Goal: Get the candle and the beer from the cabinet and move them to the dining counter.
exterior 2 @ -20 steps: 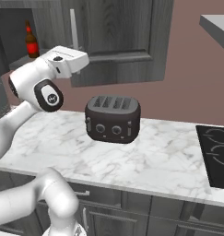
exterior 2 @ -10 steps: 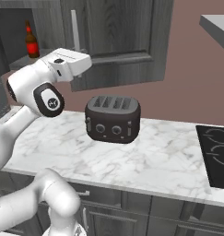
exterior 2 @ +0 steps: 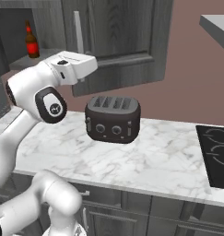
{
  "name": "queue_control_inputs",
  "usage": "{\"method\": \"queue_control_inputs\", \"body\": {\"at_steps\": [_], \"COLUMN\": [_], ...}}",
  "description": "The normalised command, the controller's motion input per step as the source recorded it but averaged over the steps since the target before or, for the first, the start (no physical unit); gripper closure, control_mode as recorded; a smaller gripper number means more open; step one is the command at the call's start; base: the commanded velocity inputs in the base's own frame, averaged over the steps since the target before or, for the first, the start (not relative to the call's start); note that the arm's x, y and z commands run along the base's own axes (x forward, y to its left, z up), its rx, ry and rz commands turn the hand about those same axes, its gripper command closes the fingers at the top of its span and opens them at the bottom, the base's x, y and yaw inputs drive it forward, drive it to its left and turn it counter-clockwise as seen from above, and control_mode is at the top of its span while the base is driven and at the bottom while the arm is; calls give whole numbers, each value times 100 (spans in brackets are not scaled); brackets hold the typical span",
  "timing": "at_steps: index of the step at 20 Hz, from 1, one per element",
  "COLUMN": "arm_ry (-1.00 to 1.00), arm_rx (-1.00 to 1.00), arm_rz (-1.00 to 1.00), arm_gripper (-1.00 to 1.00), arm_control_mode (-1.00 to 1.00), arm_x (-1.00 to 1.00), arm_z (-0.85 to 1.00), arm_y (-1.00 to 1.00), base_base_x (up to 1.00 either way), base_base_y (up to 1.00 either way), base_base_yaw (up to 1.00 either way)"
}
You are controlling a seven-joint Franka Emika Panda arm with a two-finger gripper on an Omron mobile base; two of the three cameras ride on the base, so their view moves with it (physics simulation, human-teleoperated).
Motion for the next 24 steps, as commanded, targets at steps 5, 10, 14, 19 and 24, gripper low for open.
{"method": "queue_control_inputs", "body": {"at_steps": [5,10,14,19,24], "arm_ry": [2,2,1,0,0], "arm_rx": [1,2,2,2,3], "arm_rz": [-1,-1,0,0,0], "arm_gripper": [100,100,100,100,100], "arm_control_mode": [-100,-100,-100,-100,-100], "arm_x": [-47,-47,-41,-30,-13], "arm_z": [0,0,0,0,0], "arm_y": [-84,-84,-81,-72,-57], "base_base_x": [0,0,0,0,0], "base_base_y": [0,0,0,0,0], "base_base_yaw": [0,0,0,0,0]}}
